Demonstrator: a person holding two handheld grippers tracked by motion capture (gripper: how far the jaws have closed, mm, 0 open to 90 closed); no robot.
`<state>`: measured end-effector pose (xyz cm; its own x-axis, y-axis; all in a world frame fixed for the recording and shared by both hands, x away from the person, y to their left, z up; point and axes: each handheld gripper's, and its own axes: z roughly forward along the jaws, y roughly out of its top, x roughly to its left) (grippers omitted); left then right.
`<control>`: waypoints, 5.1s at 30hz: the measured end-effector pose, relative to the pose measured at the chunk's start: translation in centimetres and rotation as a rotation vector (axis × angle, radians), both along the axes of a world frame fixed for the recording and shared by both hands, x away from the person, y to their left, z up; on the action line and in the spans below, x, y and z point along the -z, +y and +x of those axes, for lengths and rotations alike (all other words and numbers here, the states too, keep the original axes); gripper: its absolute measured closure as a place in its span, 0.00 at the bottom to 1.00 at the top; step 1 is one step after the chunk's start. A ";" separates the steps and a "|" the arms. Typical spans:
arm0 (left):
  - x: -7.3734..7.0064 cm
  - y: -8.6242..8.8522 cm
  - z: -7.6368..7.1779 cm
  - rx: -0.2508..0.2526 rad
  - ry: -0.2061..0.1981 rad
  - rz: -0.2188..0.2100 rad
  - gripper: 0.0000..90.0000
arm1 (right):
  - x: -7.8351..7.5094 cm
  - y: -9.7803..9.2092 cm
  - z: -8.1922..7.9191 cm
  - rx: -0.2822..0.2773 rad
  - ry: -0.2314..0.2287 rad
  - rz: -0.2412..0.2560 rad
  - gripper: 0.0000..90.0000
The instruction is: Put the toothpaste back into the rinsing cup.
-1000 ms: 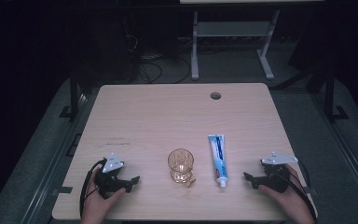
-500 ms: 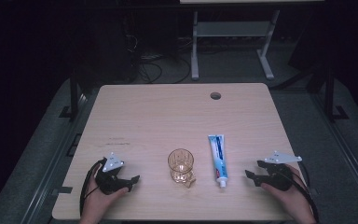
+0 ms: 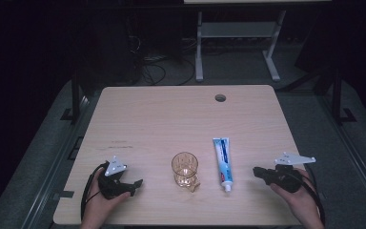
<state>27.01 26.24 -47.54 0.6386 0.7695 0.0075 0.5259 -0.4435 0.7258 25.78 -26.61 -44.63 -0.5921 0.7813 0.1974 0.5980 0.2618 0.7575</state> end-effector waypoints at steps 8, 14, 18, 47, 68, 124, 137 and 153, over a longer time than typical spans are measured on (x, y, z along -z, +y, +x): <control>0.0 0.0 0.0 0.002 0.000 0.002 0.14 | -1.1 1.3 0.2 -0.043 0.010 0.032 1.00; 0.0 0.0 0.0 -0.001 -0.001 0.000 0.14 | -1.6 2.3 0.4 -0.084 0.002 0.038 1.00; 0.0 0.0 0.0 0.000 0.000 0.000 0.14 | -1.9 3.0 0.5 -0.102 -0.007 0.046 1.00; 0.0 0.0 0.0 0.000 0.000 -0.001 0.14 | -1.5 8.3 2.1 -0.225 0.014 0.051 1.00; 0.0 0.0 0.0 0.000 0.002 0.001 0.14 | 0.3 10.1 2.5 -0.264 0.066 0.021 1.00; 0.0 0.0 -0.2 0.006 0.000 0.000 0.14 | 0.8 5.7 3.4 -0.155 0.067 -0.017 0.99; 0.0 0.0 -0.2 0.006 0.001 0.001 0.14 | -0.7 6.1 4.0 -0.169 0.004 -0.018 0.69; 0.0 0.0 -0.2 0.006 0.003 0.002 0.14 | -1.5 7.7 6.8 -0.134 0.005 -0.079 0.47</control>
<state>26.85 26.26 -47.52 0.6431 0.7657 0.0071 0.5251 -0.4478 0.7237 32.62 -18.95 -43.11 -0.6911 0.7088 0.1411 0.5573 0.3984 0.7285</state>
